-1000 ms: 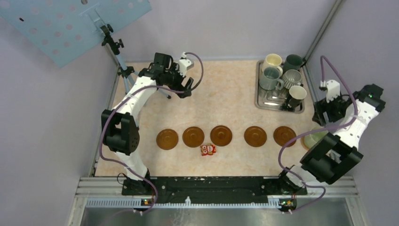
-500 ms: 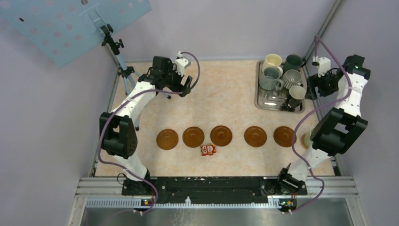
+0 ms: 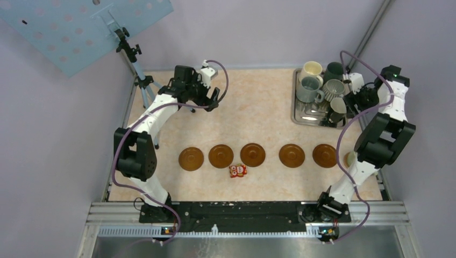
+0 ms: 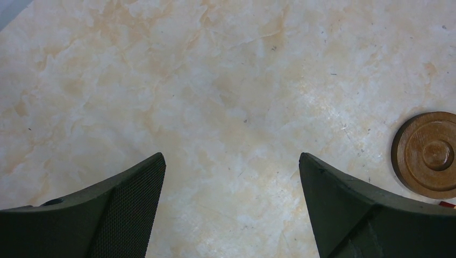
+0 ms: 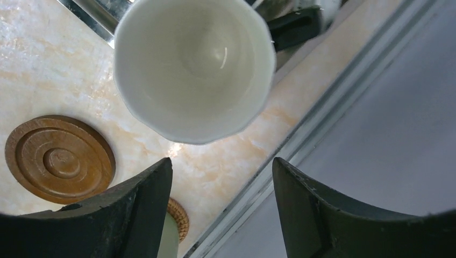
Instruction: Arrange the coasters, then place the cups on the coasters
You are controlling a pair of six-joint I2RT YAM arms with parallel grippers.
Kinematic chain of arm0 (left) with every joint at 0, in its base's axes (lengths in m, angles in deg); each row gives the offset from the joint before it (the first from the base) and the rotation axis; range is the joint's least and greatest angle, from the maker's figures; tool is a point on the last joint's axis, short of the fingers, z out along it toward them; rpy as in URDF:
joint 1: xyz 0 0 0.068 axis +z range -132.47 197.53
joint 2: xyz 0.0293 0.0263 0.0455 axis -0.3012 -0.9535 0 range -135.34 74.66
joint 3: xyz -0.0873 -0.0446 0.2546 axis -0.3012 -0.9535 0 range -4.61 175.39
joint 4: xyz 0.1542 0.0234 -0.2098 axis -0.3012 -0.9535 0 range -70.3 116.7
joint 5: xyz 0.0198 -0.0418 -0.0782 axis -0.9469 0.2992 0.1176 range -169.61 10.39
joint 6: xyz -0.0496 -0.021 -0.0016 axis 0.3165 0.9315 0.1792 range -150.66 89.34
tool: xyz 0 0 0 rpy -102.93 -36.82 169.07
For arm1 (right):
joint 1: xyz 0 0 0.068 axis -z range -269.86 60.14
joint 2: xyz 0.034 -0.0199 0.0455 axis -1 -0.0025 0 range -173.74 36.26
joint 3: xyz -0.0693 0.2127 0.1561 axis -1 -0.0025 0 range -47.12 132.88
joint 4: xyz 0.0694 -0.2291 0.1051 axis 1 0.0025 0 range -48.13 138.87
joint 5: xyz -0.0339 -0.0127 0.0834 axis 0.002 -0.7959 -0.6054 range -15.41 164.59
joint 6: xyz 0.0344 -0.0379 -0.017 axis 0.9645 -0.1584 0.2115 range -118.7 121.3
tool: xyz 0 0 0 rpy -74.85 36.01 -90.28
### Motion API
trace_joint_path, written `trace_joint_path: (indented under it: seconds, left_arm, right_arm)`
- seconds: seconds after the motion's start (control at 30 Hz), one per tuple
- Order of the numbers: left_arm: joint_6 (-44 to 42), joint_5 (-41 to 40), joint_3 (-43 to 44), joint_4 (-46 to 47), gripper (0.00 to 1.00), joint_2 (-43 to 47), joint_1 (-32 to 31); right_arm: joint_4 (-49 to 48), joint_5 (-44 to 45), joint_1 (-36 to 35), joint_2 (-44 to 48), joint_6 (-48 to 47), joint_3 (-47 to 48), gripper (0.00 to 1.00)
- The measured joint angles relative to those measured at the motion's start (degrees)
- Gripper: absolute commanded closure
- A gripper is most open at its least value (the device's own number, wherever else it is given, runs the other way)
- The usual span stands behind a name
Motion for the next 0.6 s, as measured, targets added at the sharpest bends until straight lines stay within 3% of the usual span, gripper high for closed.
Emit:
trace_joint_path:
  seconds: [0.6]
  left_arm:
    - [-0.1,1.3,0.0,-0.1,0.01,0.0,0.2]
  right_arm:
    - [-6.9,-2.3,-5.0,0.3,1.7,-10.5,0.38]
